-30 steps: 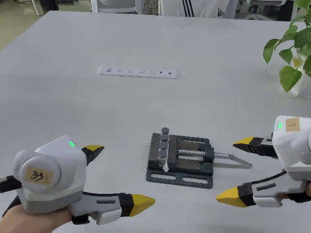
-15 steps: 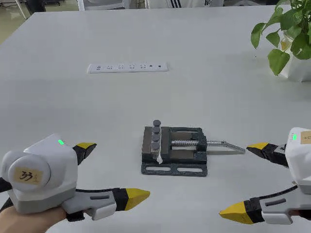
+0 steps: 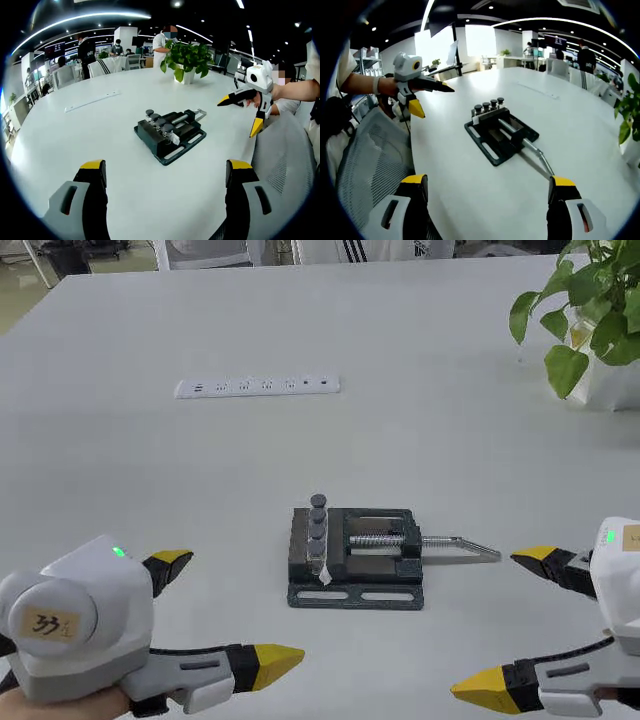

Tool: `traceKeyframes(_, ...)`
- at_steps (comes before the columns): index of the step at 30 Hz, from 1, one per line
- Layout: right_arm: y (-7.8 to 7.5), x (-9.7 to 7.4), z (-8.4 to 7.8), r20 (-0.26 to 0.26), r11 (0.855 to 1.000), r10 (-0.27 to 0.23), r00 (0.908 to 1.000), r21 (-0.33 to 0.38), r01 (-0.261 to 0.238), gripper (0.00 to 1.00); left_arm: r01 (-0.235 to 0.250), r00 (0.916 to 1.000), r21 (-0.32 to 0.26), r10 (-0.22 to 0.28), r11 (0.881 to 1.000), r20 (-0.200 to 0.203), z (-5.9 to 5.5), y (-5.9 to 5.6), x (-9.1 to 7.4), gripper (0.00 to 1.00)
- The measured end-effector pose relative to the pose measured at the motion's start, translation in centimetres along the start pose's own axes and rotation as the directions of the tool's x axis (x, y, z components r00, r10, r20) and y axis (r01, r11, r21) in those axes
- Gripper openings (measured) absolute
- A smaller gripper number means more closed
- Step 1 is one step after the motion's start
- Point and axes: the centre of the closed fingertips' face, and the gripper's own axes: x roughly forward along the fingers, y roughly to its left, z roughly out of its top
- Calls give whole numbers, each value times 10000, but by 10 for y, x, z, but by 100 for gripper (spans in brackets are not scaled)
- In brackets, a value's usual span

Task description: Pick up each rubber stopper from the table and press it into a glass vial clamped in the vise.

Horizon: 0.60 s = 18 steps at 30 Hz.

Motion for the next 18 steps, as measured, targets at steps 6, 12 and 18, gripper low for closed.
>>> traceKeyframes(6, 11, 4, 4, 534, 9985, -46, 9986, 549, 17, 99, -310, 9994, -179, 307, 9994, -169, -5, -4, -5, 99)
traceKeyframes(12, 21, -3, 25, 1256, 9972, -248, 9918, 735, 157, 99, -1050, 9938, -888, 1077, 9905, 260, 6, -5, -20, 99)
traceKeyframes(18, 32, -17, 26, 1958, 9901, -312, 9801, 1404, 34, 99, -1472, 9863, -1090, 1543, 9831, 591, 19, -18, -33, 99)
